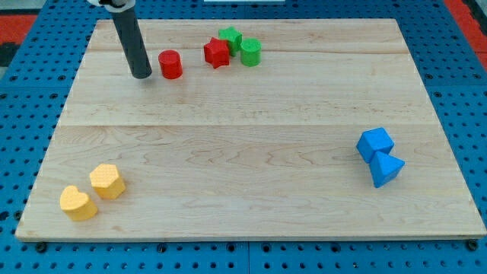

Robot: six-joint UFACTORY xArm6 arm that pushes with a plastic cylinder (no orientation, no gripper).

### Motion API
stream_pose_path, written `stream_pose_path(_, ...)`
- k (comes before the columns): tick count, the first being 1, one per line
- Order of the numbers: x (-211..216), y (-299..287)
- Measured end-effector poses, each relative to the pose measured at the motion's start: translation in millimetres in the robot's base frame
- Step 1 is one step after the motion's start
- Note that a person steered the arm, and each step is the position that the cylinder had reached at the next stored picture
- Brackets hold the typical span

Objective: Push the red circle into the red star

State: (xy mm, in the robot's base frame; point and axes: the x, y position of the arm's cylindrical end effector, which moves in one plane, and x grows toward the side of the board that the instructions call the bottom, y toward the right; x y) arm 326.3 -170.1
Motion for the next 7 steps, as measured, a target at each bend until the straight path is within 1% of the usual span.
stream_pose_path(2, -1.6, 90.5)
stream_pose_path(3, -1.4, 115.8)
stream_pose_path(4, 38.3, 116.0)
stream_pose_path(5, 28.4, 189.6)
stream_pose_path(6, 33.9, 240.1)
stream_pose_path(7, 129.6, 188.5)
